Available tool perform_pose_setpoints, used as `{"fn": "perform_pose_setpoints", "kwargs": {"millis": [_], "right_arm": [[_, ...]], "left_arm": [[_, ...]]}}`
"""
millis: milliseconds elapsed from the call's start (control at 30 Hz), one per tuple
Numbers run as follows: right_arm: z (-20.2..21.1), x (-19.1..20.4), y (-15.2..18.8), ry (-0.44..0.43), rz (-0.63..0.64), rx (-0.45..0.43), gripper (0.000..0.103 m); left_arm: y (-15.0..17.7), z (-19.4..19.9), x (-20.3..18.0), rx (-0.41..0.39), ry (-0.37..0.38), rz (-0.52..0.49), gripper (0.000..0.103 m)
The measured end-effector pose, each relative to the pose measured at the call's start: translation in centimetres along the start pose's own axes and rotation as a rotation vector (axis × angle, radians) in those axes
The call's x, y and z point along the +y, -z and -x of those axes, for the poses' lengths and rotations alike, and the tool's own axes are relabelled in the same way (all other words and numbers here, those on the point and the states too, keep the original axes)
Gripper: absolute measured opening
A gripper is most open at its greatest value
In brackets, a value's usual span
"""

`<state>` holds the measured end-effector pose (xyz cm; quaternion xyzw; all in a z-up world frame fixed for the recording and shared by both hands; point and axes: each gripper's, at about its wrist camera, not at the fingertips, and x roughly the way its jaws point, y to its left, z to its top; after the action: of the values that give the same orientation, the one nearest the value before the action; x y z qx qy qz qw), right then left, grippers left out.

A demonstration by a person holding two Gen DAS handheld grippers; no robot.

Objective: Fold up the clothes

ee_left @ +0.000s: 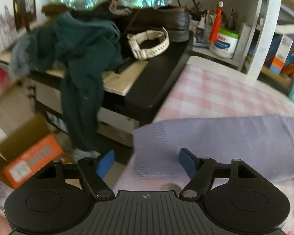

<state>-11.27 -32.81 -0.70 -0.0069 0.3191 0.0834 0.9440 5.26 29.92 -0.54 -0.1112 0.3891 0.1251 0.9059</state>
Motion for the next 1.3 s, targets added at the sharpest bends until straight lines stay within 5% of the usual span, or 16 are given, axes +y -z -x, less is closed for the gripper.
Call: {"fn": "perform_pose_setpoints", "kwargs": {"millis": [133, 167, 200, 333, 733, 967, 1033, 1133, 1200, 1300], "right_arm": [[-0.4, 0.7, 0.8, -0.009, 0.005, 0.030, 0.052], [-0.5, 0.9, 1.0, -0.011, 0.007, 0.036, 0.047], [-0.5, 1.0, 1.2, -0.018, 0.008, 0.043, 0.042], [-0.7, 1.4, 1.3, -0.014, 0.008, 0.043, 0.039], [-2.1, 3.7, 0.7, -0.094, -0.011, 0.017, 0.036], [-3.2, 5.4, 0.0, -0.079, 0.045, 0.003, 0.036], [-3.2, 5.3, 0.0, -0.082, 0.042, 0.005, 0.036], [-3.0, 5.0, 0.1, -0.088, 0.025, 0.010, 0.036], [-2.8, 4.8, 0.3, -0.092, 0.011, 0.014, 0.036], [-2.3, 5.0, 0.6, -0.086, 0.015, 0.018, 0.036]], "left_arm": [[-0.1, -0.4, -0.2, -0.009, 0.021, 0.035, 0.048], [-0.1, -0.3, -0.4, -0.019, 0.006, 0.024, 0.038], [-0.1, 0.0, -0.5, -0.036, -0.007, 0.014, 0.009], [-0.7, 2.2, -1.7, -0.141, -0.032, -0.041, 0.005], [-6.4, 1.6, -1.3, -0.251, -0.171, -0.065, 0.005], [-5.3, 3.0, -1.7, -0.273, -0.232, -0.141, 0.017], [-4.1, 4.2, -2.6, -0.267, -0.180, -0.151, 0.017], [-0.5, 6.4, -5.3, -0.228, -0.001, -0.203, 0.019], [2.4, 8.0, -7.6, -0.201, 0.123, -0.256, 0.049], [7.2, 10.4, -11.2, -0.178, 0.272, -0.348, 0.064]]}}
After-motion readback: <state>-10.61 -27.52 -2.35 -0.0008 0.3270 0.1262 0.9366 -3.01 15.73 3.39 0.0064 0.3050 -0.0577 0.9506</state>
